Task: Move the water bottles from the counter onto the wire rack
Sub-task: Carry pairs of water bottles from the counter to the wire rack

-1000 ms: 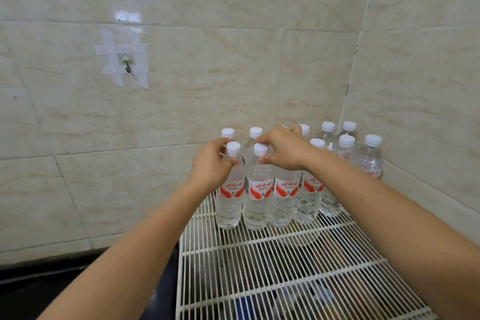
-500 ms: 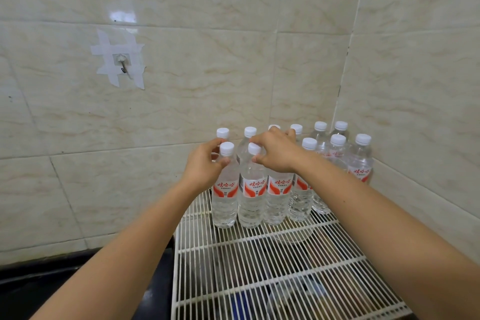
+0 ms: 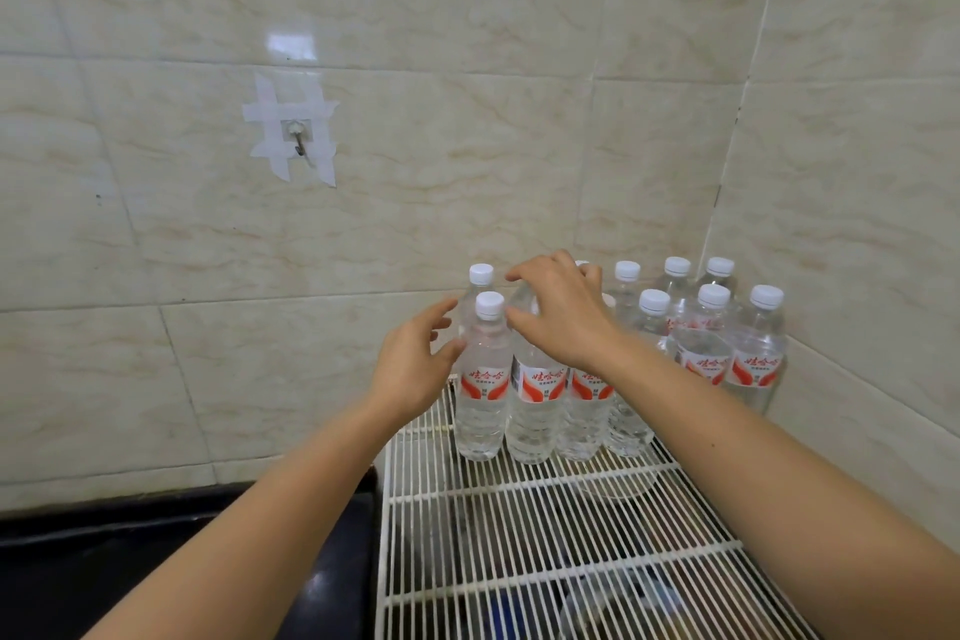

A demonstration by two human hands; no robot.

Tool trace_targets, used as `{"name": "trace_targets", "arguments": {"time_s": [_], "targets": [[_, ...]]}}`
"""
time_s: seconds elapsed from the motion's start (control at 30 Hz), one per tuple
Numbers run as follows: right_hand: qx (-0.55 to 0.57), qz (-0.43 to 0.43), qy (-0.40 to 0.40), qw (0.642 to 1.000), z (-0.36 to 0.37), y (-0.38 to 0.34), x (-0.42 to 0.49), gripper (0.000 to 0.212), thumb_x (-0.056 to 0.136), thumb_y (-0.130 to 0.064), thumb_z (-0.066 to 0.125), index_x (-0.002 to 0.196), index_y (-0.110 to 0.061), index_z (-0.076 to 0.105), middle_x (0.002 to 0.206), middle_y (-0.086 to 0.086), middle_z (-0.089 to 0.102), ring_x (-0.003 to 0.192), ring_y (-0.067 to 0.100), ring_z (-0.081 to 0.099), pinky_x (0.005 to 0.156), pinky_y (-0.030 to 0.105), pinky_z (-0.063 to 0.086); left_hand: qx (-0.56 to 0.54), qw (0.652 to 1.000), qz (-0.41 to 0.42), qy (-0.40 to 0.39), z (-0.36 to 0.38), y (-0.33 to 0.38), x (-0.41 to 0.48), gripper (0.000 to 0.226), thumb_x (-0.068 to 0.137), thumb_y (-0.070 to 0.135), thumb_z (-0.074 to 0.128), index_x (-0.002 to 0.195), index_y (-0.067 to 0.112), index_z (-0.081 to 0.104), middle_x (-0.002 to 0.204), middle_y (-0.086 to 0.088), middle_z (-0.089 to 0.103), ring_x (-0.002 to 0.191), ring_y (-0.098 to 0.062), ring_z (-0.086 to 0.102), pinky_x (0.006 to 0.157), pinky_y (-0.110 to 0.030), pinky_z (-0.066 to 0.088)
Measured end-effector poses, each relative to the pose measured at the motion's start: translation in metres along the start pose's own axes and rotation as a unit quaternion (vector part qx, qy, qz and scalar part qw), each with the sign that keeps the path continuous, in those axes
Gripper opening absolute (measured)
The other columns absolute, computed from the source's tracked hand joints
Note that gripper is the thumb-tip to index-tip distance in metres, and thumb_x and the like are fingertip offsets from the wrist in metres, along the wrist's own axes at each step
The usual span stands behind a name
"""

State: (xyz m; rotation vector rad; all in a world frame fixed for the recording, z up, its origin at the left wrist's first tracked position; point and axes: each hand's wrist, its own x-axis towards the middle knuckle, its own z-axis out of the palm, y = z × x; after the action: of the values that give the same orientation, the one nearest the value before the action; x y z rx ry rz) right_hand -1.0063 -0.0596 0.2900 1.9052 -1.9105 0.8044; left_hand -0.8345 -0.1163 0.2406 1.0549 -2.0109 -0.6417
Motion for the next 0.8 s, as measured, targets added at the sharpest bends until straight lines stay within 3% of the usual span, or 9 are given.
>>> {"name": "trace_targets", "arguments": {"time_s": [0.2, 0.33, 0.57, 0.8], "targets": [[0.031, -0.055, 0.021, 0.998, 0.029, -0.074, -0.005, 0.035, 0.085, -0.028, 0.058, 0.118, -0.017, 0.06, 0.122, -0.001, 0.06, 0.122, 0.017, 0.041, 0.087, 0.032, 0.019, 0.069, 0.997, -0.004, 0.028, -0.057, -0.044, -0.045, 0.043, 0.096, 0.024, 0.048, 0.139, 0.022, 0.043, 0.138, -0.003, 0.052, 0.128, -0.019, 0.046, 0.104, -0.032, 0.036], [0.043, -0.096, -0.03, 0.994, 0.072, -0.154, -0.02, 0.038, 0.086, -0.034, 0.054, 0.122, -0.02, 0.056, 0.125, -0.002, 0.057, 0.123, 0.016, 0.039, 0.083, 0.031, 0.018, 0.122, 0.991, -0.041, 0.037, -0.122, -0.098, -0.094, 0.042, 0.096, 0.02, 0.047, 0.138, 0.019, 0.044, 0.139, -0.004, 0.051, 0.128, -0.019, 0.046, 0.102, -0.025, 0.033], [0.073, -0.13, -0.196, 0.969, 0.159, -0.371, -0.075, 0.05, 0.09, -0.038, 0.049, 0.134, -0.016, 0.044, 0.136, 0.003, 0.048, 0.127, 0.022, 0.035, 0.096, 0.038, 0.025, 0.215, 0.957, -0.184, 0.068, -0.288, -0.216, -0.241, 0.044, 0.094, 0.021, 0.046, 0.137, 0.016, 0.046, 0.134, -0.007, 0.055, 0.121, -0.024, 0.051, 0.098, -0.035, 0.044], [0.108, -0.22, -0.301, 0.921, 0.215, -0.6, -0.138, 0.055, 0.092, -0.04, 0.05, 0.14, -0.016, 0.037, 0.14, 0.003, 0.041, 0.129, 0.025, 0.034, 0.103, 0.046, 0.027, 0.286, 0.887, -0.353, 0.081, -0.447, -0.308, -0.413, 0.046, 0.095, 0.023, 0.042, 0.141, 0.017, 0.039, 0.14, -0.007, 0.046, 0.127, -0.026, 0.041, 0.101, -0.036, 0.041]]}}
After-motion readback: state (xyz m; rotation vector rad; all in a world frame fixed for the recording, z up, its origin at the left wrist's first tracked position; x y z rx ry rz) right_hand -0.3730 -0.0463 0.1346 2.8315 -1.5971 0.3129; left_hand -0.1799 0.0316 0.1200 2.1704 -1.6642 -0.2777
